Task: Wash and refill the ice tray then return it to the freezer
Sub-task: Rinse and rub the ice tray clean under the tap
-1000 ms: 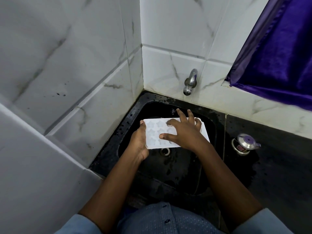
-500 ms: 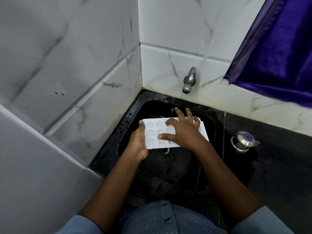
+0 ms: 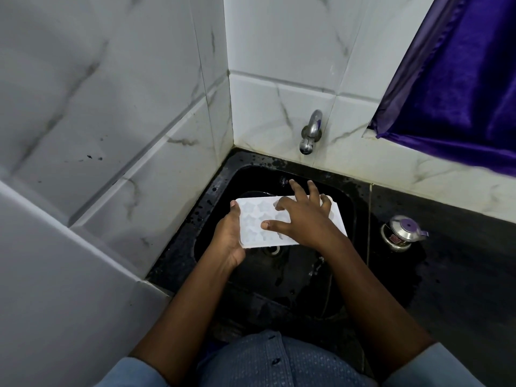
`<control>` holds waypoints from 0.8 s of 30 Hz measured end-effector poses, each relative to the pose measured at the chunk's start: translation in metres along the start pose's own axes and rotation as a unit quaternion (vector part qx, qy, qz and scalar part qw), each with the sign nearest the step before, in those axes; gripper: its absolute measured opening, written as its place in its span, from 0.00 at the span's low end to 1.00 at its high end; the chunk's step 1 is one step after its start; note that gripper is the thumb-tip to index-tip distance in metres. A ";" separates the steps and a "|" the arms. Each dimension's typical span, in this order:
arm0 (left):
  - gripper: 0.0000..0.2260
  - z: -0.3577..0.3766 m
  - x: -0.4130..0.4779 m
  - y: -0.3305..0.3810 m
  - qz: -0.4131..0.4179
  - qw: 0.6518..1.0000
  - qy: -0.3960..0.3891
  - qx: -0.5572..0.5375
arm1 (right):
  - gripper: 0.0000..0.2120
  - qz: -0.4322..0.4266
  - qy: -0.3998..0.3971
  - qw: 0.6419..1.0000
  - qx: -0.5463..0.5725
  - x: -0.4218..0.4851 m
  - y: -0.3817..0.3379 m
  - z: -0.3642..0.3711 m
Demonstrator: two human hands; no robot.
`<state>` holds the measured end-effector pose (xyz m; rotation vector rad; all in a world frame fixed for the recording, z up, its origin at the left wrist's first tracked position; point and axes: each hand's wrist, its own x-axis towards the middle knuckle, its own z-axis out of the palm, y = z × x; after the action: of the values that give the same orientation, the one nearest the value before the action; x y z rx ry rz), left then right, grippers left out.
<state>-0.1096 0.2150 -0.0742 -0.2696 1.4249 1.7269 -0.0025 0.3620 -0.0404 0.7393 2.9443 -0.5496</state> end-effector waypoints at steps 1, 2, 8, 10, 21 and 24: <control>0.31 0.000 -0.001 -0.001 0.001 1.000 0.000 0.001 | 0.33 -0.001 0.002 1.000 0.003 0.000 0.000 0.000; 0.31 0.001 -0.001 -0.001 0.003 1.000 0.002 0.000 | 0.32 -0.002 0.006 1.000 0.009 -0.001 0.000 -0.001; 0.30 0.001 -0.002 0.004 0.005 1.000 0.002 -0.014 | 0.31 0.016 0.066 0.997 0.043 -0.010 0.009 -0.019; 0.30 0.000 -0.003 0.004 0.009 1.000 0.001 -0.015 | 0.31 0.029 0.070 0.996 0.045 -0.013 0.015 -0.021; 0.28 0.005 -0.008 0.008 0.006 1.000 -0.015 -0.011 | 0.29 0.039 0.015 0.998 0.036 -0.014 0.020 -0.020; 0.28 0.004 -0.007 0.009 0.010 1.000 -0.011 -0.003 | 0.29 0.043 0.019 0.998 0.030 -0.014 0.021 -0.021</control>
<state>-0.1103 0.2155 -0.0627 -0.2395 1.4111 1.7441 0.0204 0.3806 -0.0257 0.8859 2.9248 -0.6276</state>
